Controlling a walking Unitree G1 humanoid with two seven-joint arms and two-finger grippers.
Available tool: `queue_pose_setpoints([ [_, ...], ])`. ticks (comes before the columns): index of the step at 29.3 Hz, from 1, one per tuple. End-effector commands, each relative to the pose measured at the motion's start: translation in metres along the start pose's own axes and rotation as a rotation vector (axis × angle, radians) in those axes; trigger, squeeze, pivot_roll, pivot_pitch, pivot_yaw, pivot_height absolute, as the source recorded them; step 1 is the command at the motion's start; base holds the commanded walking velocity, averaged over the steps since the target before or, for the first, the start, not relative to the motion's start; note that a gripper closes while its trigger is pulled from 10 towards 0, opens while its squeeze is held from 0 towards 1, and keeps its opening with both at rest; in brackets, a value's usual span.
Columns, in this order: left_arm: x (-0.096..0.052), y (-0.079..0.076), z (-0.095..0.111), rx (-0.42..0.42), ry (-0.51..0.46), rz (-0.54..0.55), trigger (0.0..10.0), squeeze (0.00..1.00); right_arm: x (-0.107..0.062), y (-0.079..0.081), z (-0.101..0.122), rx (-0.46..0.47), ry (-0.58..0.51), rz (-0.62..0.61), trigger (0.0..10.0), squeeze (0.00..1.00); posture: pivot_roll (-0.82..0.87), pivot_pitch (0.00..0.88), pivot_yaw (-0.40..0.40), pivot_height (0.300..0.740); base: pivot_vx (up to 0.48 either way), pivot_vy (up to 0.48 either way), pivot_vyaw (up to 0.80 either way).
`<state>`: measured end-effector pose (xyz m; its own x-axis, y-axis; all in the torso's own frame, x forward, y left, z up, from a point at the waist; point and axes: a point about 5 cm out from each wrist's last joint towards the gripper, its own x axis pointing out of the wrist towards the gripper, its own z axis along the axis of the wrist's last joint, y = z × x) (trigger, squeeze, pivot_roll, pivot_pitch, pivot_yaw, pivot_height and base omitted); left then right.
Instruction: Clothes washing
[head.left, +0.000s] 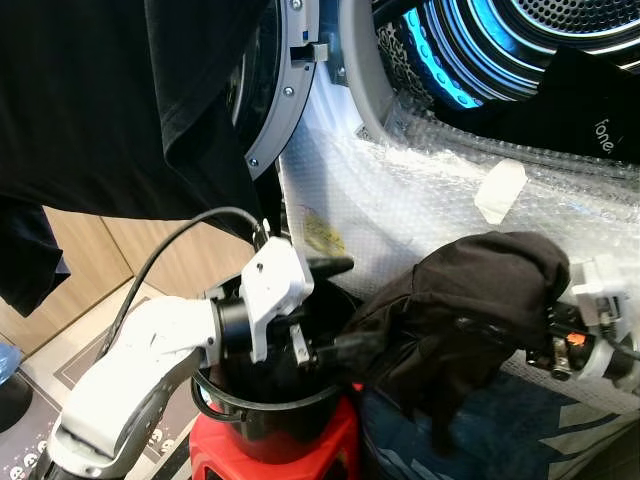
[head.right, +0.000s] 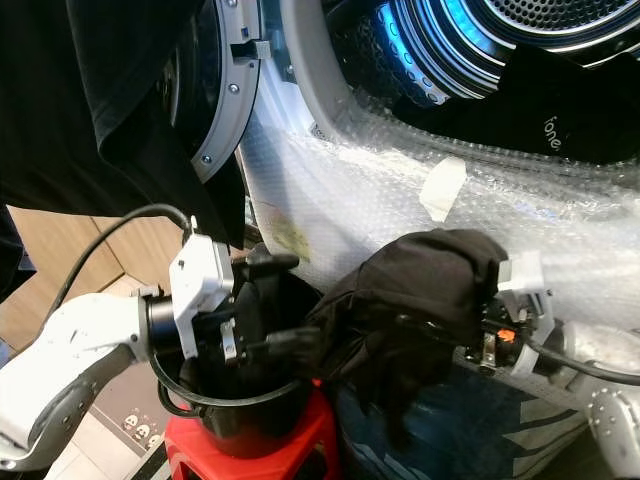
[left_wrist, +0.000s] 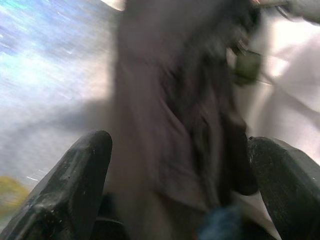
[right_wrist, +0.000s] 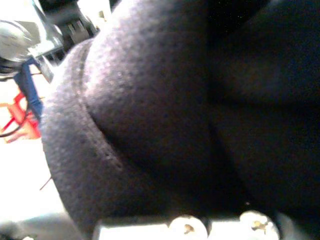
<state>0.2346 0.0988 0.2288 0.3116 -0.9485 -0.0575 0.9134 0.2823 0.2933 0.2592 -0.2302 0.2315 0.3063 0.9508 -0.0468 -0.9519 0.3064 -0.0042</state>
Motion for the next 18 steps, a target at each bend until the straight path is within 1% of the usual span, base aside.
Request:
queue_pose_setpoints([
  [1, -0.002, -0.009, -0.001, -0.03, 0.018, -0.059, 10.0, 0.0, -0.001, 0.006, 0.022, -0.083, -0.03, 0.054, 10.0, 0.0, -0.01, 0.049, 0.048, 0.74, 0.0, 0.0, 0.0],
  [5, -0.006, -0.014, -0.014, -0.039, 0.067, -0.064, 10.0, 0.0, -0.002, 0.01, 0.038, -0.12, -0.026, 0.11, 10.0, 0.0, -0.01, 0.044, 0.045, 0.74, 0.0, 0.0, 0.0],
  [6, -0.007, -0.015, -0.02, -0.043, 0.084, -0.06, 10.0, 0.0, -0.001, 0.013, 0.049, -0.143, -0.042, 0.14, 10.0, 0.0, -0.01, 0.044, 0.044, 0.74, 0.0, 0.0, 0.0],
  [7, -0.007, -0.015, -0.02, -0.043, 0.084, -0.06, 10.0, 0.0, -0.001, 0.013, 0.049, -0.143, -0.042, 0.14, 10.0, 0.0, -0.01, 0.044, 0.044, 0.74, 0.0, 0.0, 0.0],
  [8, -0.008, -0.017, -0.024, -0.047, 0.1, -0.059, 10.0, 0.0, -0.002, 0.014, 0.063, -0.177, -0.049, 0.159, 10.0, 0.0, -0.02, 0.043, 0.042, 0.74, 0.0, 0.0, 0.0],
  [9, -0.008, -0.018, -0.025, -0.052, 0.103, -0.059, 10.0, 0.0, -0.002, 0.014, 0.071, -0.193, -0.053, 0.166, 10.0, 0.0, -0.02, 0.044, 0.038, 0.74, 0.0, 0.0, 0.0],
  [11, -0.009, -0.02, -0.026, -0.061, 0.108, -0.057, 10.0, 0.0, -0.003, 0.015, 0.081, -0.213, -0.056, 0.176, 10.0, 0.0, -0.02, 0.045, 0.034, 0.74, 0.0, 0.0, 0.0],
  [13, -0.01, -0.025, -0.031, -0.075, 0.13, -0.056, 10.0, 0.0, -0.004, 0.016, 0.096, -0.253, -0.052, 0.203, 10.0, 0.0, -0.02, 0.049, 0.027, 0.74, 0.0, 0.0, 0.0],
  [16, -0.011, -0.027, -0.032, -0.077, 0.135, -0.056, 10.0, 0.0, -0.005, 0.016, 0.101, -0.262, -0.051, 0.215, 10.0, 0.0, -0.02, 0.058, 0.018, 0.74, 0.0, 0.0, 0.0],
  [17, -0.011, -0.03, -0.034, -0.079, 0.14, -0.05, 10.0, 0.0, -0.007, 0.016, 0.111, -0.28, -0.052, 0.229, 10.0, 0.0, -0.02, 0.069, 0.006, 0.74, 0.0, 0.0, 0.0],
  [18, -0.011, -0.03, -0.034, -0.079, 0.14, -0.05, 10.0, 0.0, -0.007, 0.016, 0.111, -0.28, -0.052, 0.229, 10.0, 0.0, -0.02, 0.069, 0.006, 0.74, 0.0, 0.0, 0.0],
])
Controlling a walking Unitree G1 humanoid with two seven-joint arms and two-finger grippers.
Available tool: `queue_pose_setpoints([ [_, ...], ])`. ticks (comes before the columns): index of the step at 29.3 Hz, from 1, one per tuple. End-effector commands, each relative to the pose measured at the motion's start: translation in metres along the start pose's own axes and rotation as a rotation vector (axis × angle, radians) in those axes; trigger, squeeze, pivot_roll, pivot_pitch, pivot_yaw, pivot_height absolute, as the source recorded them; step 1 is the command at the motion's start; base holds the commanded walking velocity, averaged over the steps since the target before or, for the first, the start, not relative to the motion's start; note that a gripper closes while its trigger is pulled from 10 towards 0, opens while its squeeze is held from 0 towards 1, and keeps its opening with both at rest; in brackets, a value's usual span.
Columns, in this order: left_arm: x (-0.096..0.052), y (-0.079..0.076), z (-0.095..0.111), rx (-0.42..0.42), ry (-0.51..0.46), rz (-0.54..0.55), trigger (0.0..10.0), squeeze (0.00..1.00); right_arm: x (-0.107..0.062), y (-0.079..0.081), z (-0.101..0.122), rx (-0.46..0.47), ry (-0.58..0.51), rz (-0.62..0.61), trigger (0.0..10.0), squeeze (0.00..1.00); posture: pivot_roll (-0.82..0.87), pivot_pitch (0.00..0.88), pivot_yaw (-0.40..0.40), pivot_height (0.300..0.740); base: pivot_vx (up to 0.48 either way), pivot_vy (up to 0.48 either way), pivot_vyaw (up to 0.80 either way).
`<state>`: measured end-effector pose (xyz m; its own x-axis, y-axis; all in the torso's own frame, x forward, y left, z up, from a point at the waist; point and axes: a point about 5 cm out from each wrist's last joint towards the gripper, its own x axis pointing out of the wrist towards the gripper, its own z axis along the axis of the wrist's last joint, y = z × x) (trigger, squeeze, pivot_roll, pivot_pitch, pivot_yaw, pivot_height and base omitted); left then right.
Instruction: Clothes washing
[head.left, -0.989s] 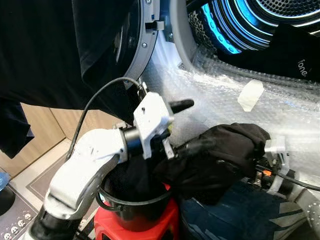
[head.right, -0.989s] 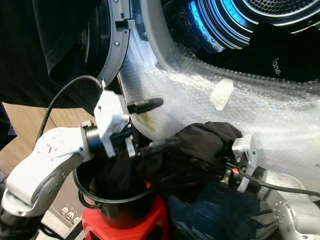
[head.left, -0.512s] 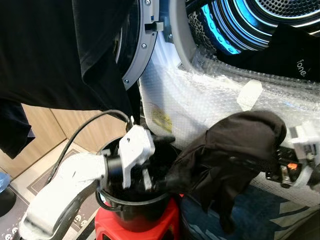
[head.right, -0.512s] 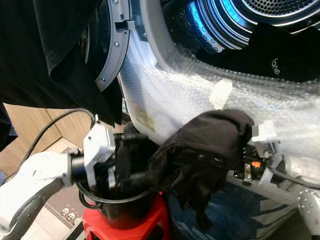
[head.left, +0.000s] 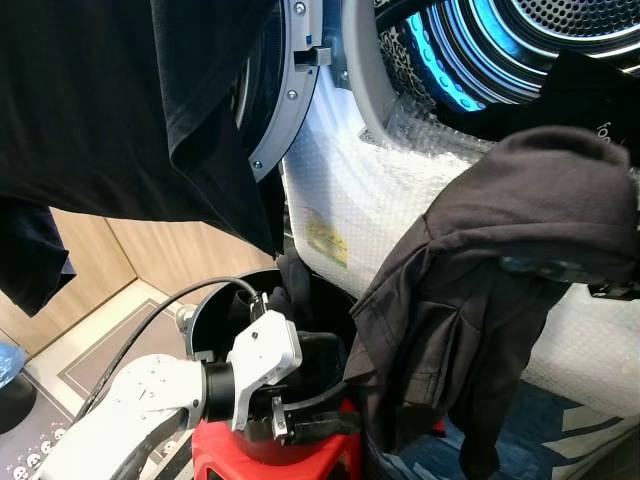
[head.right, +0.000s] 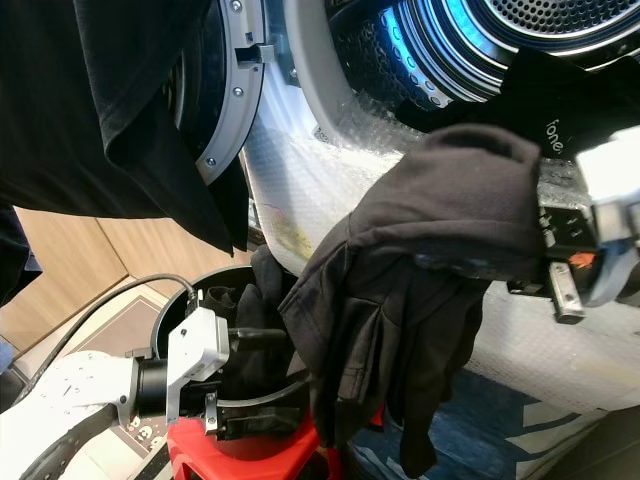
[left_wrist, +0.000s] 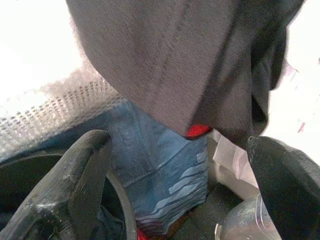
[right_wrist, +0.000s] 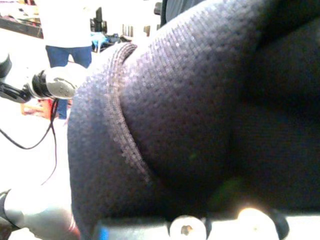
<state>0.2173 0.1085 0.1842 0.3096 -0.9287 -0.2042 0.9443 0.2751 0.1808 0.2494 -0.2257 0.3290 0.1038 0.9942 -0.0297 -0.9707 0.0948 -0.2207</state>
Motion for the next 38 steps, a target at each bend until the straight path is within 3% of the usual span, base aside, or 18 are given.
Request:
queue_pose_setpoints([
  [1, 0.001, -0.009, 0.002, 0.022, -0.003, 0.003, 10.0, 0.0, -0.001, -0.002, 0.029, -0.075, -0.002, 0.045, 10.0, 0.0, -0.02, 0.075, -0.005, 0.74, 0.0, 0.0, 0.0],
  [8, 0.003, -0.013, 0.001, 0.008, -0.011, 0.039, 10.0, 0.0, 0.005, -0.015, 0.045, -0.11, -0.004, 0.055, 10.0, 0.0, -0.01, 0.096, -0.032, 0.74, 0.0, 0.0, 0.0],
  [10, 0.003, -0.014, 0.001, 0.006, -0.014, 0.053, 10.0, 0.0, 0.013, -0.024, 0.052, -0.123, -0.009, 0.062, 10.0, 0.0, 0.0, 0.104, -0.042, 0.74, 0.0, 0.0, 0.0],
  [23, 0.004, -0.022, 0.001, -0.023, -0.023, 0.091, 10.0, 0.0, 0.044, -0.044, 0.065, -0.16, -0.029, 0.091, 10.0, 0.0, 0.01, 0.135, -0.085, 0.74, 0.0, 0.0, 0.0],
  [30, 0.005, -0.027, 0.0, -0.043, -0.033, 0.114, 10.0, 0.0, 0.055, -0.069, 0.073, -0.182, -0.021, -0.016, 10.0, 0.0, 0.01, 0.148, -0.103, 0.74, 0.0, 0.0, 0.0],
  [34, 0.007, -0.03, 0.001, -0.051, -0.036, 0.12, 10.0, 0.0, 0.057, -0.094, 0.077, -0.165, -0.017, -0.208, 10.0, 0.0, 0.0, 0.155, -0.108, 0.74, 0.0, 0.0, 0.0],
  [38, 0.008, -0.031, 0.001, -0.056, -0.038, 0.122, 10.0, 0.0, 0.057, -0.108, 0.078, -0.168, -0.003, -0.338, 10.0, 0.0, 0.0, 0.158, -0.109, 0.74, 0.0, 0.0, 0.0],
])
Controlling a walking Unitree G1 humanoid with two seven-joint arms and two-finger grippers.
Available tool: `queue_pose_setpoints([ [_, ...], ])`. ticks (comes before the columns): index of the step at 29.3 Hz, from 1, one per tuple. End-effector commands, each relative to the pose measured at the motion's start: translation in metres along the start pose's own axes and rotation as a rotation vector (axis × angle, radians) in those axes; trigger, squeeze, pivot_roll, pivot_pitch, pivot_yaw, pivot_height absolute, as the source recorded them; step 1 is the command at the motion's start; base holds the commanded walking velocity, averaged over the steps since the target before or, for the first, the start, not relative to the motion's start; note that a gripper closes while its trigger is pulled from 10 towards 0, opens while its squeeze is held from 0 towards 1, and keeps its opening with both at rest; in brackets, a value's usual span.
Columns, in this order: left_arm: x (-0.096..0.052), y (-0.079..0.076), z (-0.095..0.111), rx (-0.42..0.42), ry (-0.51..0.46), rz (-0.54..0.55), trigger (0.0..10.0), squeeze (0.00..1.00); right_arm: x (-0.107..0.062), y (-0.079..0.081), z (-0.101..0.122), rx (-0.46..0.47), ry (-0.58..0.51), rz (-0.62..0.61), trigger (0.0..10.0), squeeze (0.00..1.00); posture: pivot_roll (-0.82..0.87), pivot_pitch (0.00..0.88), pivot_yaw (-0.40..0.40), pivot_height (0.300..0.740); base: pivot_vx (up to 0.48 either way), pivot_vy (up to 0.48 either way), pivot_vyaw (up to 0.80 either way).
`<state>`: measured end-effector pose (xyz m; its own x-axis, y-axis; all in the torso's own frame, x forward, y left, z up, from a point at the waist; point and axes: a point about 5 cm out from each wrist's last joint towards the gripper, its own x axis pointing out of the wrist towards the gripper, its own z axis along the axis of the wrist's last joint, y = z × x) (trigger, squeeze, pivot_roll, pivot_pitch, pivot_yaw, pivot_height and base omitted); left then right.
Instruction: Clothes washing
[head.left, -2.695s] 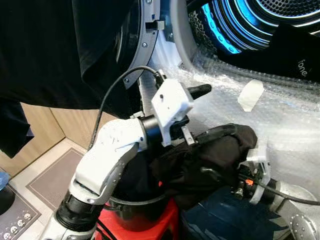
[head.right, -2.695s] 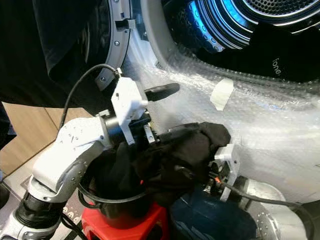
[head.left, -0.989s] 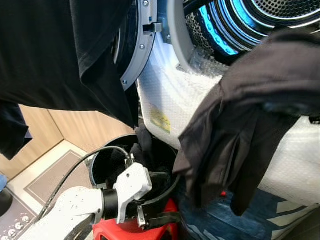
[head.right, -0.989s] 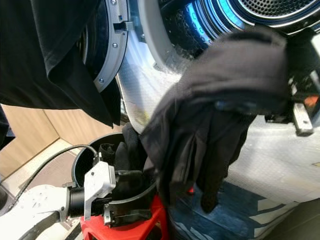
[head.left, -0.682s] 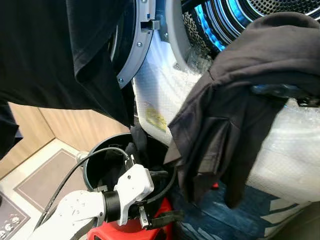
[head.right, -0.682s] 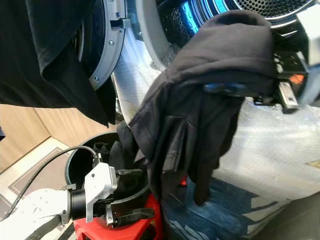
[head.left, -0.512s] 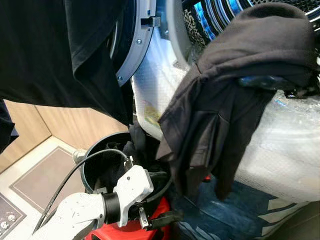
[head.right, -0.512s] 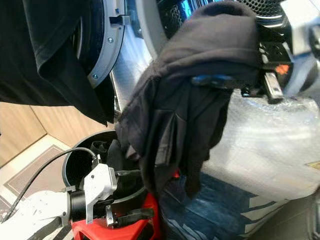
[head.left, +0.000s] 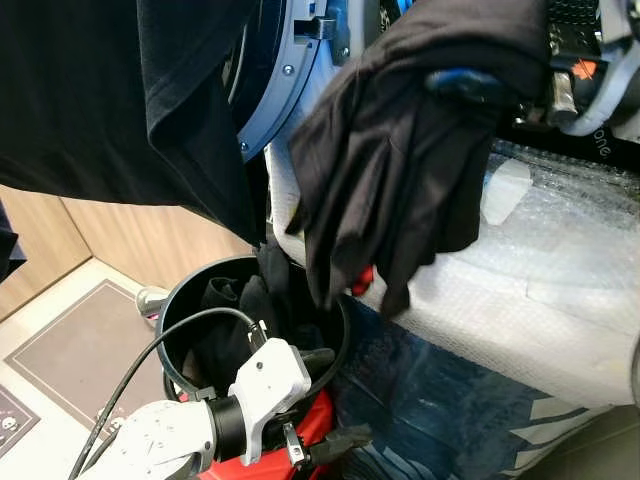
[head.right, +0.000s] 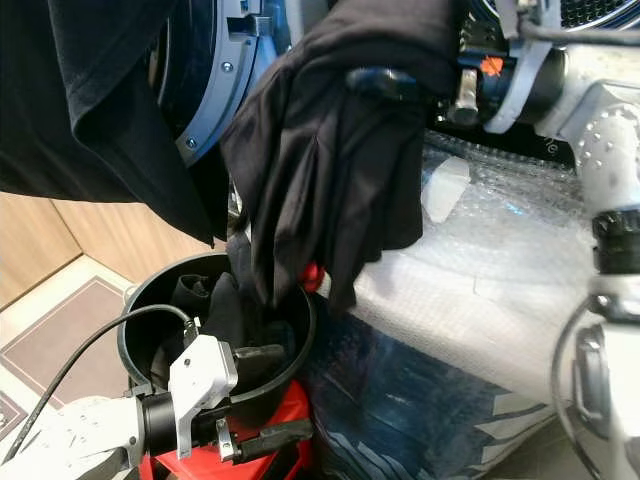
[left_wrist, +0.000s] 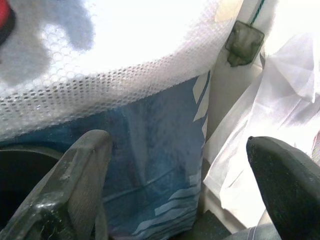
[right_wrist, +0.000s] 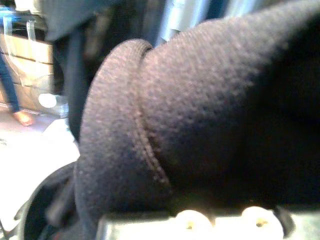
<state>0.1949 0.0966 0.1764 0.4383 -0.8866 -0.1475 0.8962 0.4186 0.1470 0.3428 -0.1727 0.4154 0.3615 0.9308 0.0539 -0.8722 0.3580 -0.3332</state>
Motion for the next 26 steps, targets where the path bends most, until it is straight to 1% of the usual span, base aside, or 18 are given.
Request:
queue_pose_setpoints([
  [1, 0.002, -0.006, 0.003, 0.003, -0.004, -0.02, 10.0, 0.0, 0.0, -0.01, 0.011, -0.05, 0.004, -0.109, 10.0, 0.0, 0.0, 0.157, -0.109, 0.74, 0.0, 0.0, 0.0],
  [4, 0.002, -0.006, 0.003, 0.002, -0.005, -0.016, 10.0, 0.0, -0.001, -0.026, 0.011, -0.052, 0.029, -0.28, 10.0, 0.0, 0.0, 0.155, -0.111, 0.74, 0.0, 0.0, 0.0],
  [6, 0.001, -0.005, 0.002, 0.002, -0.004, -0.014, 10.0, 0.0, -0.003, -0.032, 0.011, -0.058, 0.041, -0.337, 10.0, 0.0, 0.0, 0.154, -0.111, 0.74, 0.0, 0.0, 0.0],
  [7, 0.001, -0.005, 0.002, 0.002, -0.004, -0.014, 10.0, 0.0, -0.003, -0.032, 0.011, -0.058, 0.041, -0.337, 10.0, 0.0, 0.0, 0.154, -0.111, 0.74, 0.0, 0.0, 0.0],
  [8, 0.001, -0.005, 0.002, 0.003, -0.004, -0.013, 10.0, 0.0, -0.005, -0.034, 0.01, -0.06, 0.05, -0.366, 10.0, 0.0, 0.0, 0.153, -0.112, 0.74, 0.0, 0.0, 0.0],
  [11, 0.002, -0.006, 0.002, 0.003, -0.005, -0.01, 10.0, 0.0, -0.012, -0.047, 0.008, -0.07, 0.092, -0.539, 10.0, 0.0, 0.0, 0.149, -0.112, 0.74, 0.0, 0.0, 0.0],
  [12, 0.002, -0.006, 0.002, 0.003, -0.005, -0.009, 10.0, 0.0, -0.013, -0.049, 0.007, -0.068, 0.098, -0.574, 10.0, 0.0, 0.0, 0.149, -0.112, 0.74, 0.0, 0.0, 0.0],
  [13, 0.002, -0.006, 0.002, 0.003, -0.005, -0.009, 10.0, 0.0, -0.013, -0.049, 0.007, -0.068, 0.098, -0.574, 10.0, 0.0, 0.0, 0.149, -0.112, 0.74, 0.0, 0.0, 0.0],
  [14, 0.002, -0.007, 0.003, 0.002, -0.006, -0.01, 10.0, 0.0, -0.018, -0.056, 0.01, -0.075, 0.102, -0.695, 10.0, 0.0, 0.0, 0.146, -0.112, 0.74, 0.0, 0.0, 0.0],
  [16, 0.002, -0.007, 0.003, 0.0, -0.006, -0.009, 10.0, 0.0, -0.024, -0.064, 0.02, -0.092, 0.061, -0.856, 10.0, 0.0, 0.0, 0.142, -0.114, 0.74, 0.0, 0.0, 0.0],
  [17, 0.003, -0.007, 0.003, -0.001, -0.006, -0.009, 10.0, 0.0, -0.026, -0.066, 0.024, -0.095, 0.039, -0.908, 10.0, 0.0, 0.0, 0.142, -0.114, 0.74, 0.0, 0.0, 0.0],
  [18, 0.003, -0.007, 0.003, -0.001, -0.006, -0.009, 10.0, 0.0, -0.026, -0.066, 0.024, -0.095, 0.039, -0.908, 10.0, 0.0, 0.0, 0.142, -0.114, 0.74, 0.0, 0.0, 0.0],
  [19, 0.003, -0.007, 0.003, -0.001, -0.007, -0.009, 10.0, 0.0, -0.03, -0.068, 0.029, -0.101, 0.015, -0.968, 10.0, 0.0, 0.0, 0.141, -0.115, 0.74, 0.0, 0.0, 0.0],
  [20, 0.004, -0.006, 0.004, 0.001, -0.009, -0.003, 10.0, 0.0, -0.045, -0.073, 0.041, -0.046, -0.096, -1.127, 10.0, 0.0, 0.01, 0.136, -0.119, 0.74, 0.0, 0.0, 0.0],
  [21, 0.004, -0.006, 0.004, 0.001, -0.009, -0.003, 10.0, 0.0, -0.045, -0.073, 0.041, -0.046, -0.096, -1.127, 10.0, 0.0, 0.01, 0.136, -0.119, 0.74, 0.0, 0.0, 0.0],
  [23, 0.004, -0.006, 0.004, 0.003, -0.011, 0.002, 10.0, 0.0, -0.057, -0.076, 0.049, -0.033, -0.154, -1.254, 10.0, 0.0, 0.02, 0.131, -0.122, 0.74, 0.0, 0.0, 0.0],
  [25, 0.003, -0.006, 0.005, 0.005, -0.014, 0.006, 10.0, 0.0, -0.066, -0.076, 0.055, -0.016, -0.21, -1.326, 10.0, 0.0, 0.02, 0.129, -0.123, 0.74, 0.0, 0.0, 0.0],
  [26, 0.003, -0.005, 0.006, 0.006, -0.014, 0.009, 10.0, 0.0, -0.069, -0.076, 0.059, -0.026, -0.226, -1.358, 10.0, 0.0, 0.02, 0.129, -0.123, 0.74, 0.0, 0.0, 0.0],
])
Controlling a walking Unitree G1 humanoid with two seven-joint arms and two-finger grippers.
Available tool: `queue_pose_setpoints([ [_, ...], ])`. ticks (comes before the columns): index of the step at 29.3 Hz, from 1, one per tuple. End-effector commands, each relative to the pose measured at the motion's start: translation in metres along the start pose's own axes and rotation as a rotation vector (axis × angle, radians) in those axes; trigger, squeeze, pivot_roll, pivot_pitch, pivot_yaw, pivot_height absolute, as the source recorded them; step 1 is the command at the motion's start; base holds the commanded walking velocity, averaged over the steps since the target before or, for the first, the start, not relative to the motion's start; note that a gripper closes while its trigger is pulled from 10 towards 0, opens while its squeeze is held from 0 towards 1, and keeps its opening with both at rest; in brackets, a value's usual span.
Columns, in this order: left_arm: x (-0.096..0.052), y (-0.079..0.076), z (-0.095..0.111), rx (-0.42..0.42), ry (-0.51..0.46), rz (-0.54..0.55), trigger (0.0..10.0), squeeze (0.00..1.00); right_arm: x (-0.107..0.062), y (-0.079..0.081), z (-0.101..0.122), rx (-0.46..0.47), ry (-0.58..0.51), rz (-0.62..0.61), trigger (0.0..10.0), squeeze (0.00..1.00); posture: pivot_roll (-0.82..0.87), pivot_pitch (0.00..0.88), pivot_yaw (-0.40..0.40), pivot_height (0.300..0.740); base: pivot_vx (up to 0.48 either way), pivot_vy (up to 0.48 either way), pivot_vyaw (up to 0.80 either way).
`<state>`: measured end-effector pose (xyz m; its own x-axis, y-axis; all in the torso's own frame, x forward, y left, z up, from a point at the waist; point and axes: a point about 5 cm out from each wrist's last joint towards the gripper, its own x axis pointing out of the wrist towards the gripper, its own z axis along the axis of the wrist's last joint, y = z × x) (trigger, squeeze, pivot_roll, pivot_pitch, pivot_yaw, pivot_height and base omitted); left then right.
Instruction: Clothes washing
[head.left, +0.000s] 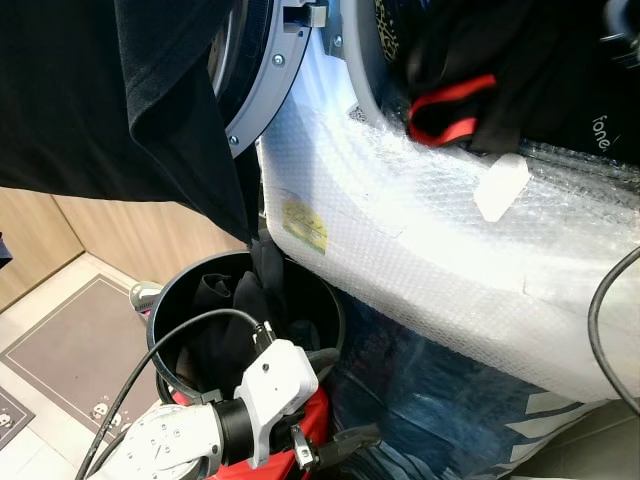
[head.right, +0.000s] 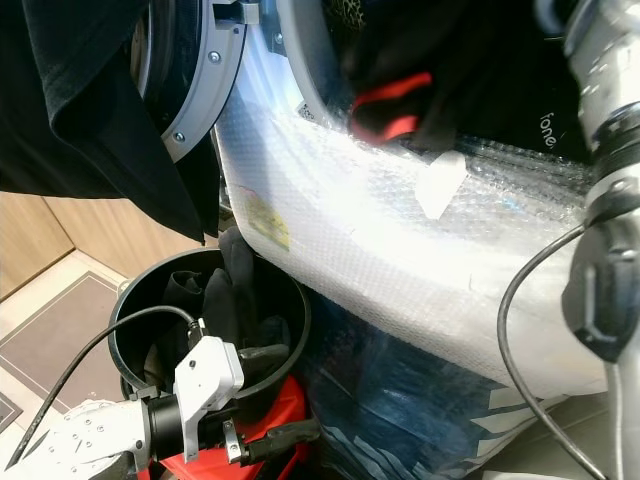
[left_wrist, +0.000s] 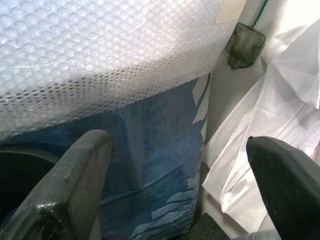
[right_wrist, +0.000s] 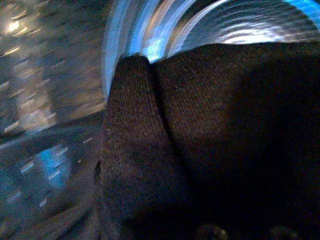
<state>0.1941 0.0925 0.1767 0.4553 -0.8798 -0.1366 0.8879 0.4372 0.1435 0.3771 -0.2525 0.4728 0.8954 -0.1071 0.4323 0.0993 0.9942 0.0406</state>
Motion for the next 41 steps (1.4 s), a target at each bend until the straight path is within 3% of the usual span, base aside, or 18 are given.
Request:
queue_pose_setpoints([
  [1, 0.0, -0.003, 0.004, 0.012, -0.007, -0.007, 10.0, 0.0, -0.002, -0.009, 0.026, 0.045, -0.095, -0.069, 10.0, 0.0, 0.02, 0.126, -0.124, 0.74, 0.0, 0.0, 0.0],
  [6, 0.0, -0.002, 0.005, 0.013, -0.011, 0.01, 10.0, 0.0, 0.001, 0.005, 0.021, 0.022, -0.078, -0.034, 10.0, 0.0, 0.02, 0.129, -0.126, 0.74, 0.0, 0.0, 0.0],
  [9, 0.0, -0.003, 0.005, 0.005, -0.014, 0.022, 10.0, 0.0, 0.004, 0.031, -0.019, -0.167, 0.111, 0.064, 10.0, 0.0, 0.03, 0.131, -0.124, 0.74, 0.0, 0.0, 0.0],
  [12, -0.001, -0.003, 0.005, 0.007, -0.013, 0.023, 10.0, 0.0, 0.002, 0.039, -0.037, -0.174, 0.207, 0.1, 10.0, 0.0, 0.04, 0.135, -0.122, 0.74, 0.0, 0.0, 0.0],
  [18, -0.002, -0.003, 0.006, 0.004, -0.014, 0.026, 10.0, 0.0, 0.0, 0.04, -0.053, -0.162, 0.304, 0.099, 10.0, 0.0, 0.04, 0.138, -0.117, 0.74, 0.0, 0.0, 0.0],
  [20, -0.002, -0.003, 0.007, -0.001, -0.017, 0.024, 10.0, 0.0, -0.003, 0.034, -0.064, -0.146, 0.383, 0.075, 10.0, 0.0, 0.03, 0.14, -0.113, 0.74, 0.0, 0.0, 0.0],
  [25, -0.001, -0.003, 0.007, -0.003, -0.019, 0.021, 10.0, 0.0, -0.007, 0.025, -0.071, -0.139, 0.465, 0.046, 10.0, 0.0, 0.02, 0.142, -0.108, 0.74, 0.0, 0.0, 0.0],
  [26, -0.001, -0.003, 0.007, -0.004, -0.019, 0.02, 10.0, 0.0, -0.008, 0.022, -0.073, -0.143, 0.485, 0.027, 10.0, 0.3, 0.02, 0.143, -0.106, 0.74, 0.0, 0.0, 0.0],
  [27, -0.001, -0.003, 0.007, -0.004, -0.02, 0.019, 10.0, 0.0, -0.009, 0.019, -0.075, -0.136, 0.498, 0.01, 10.0, 1.0, 0.02, 0.143, -0.106, 0.74, 0.0, 0.0, 0.0],
  [32, -0.001, -0.002, 0.008, -0.007, -0.022, 0.011, 10.0, 0.0, -0.014, 0.007, -0.078, -0.107, 0.557, -0.044, 10.0, 1.0, 0.02, 0.144, -0.1, 0.74, 0.0, 0.0, 0.0],
  [41, -0.001, -0.002, 0.008, -0.008, -0.019, 0.01, 10.0, 0.0, -0.014, 0.006, -0.077, -0.113, 0.566, -0.05, 10.0, 1.0, 0.01, 0.144, -0.096, 0.74, 0.0, 0.0, 0.0],
])
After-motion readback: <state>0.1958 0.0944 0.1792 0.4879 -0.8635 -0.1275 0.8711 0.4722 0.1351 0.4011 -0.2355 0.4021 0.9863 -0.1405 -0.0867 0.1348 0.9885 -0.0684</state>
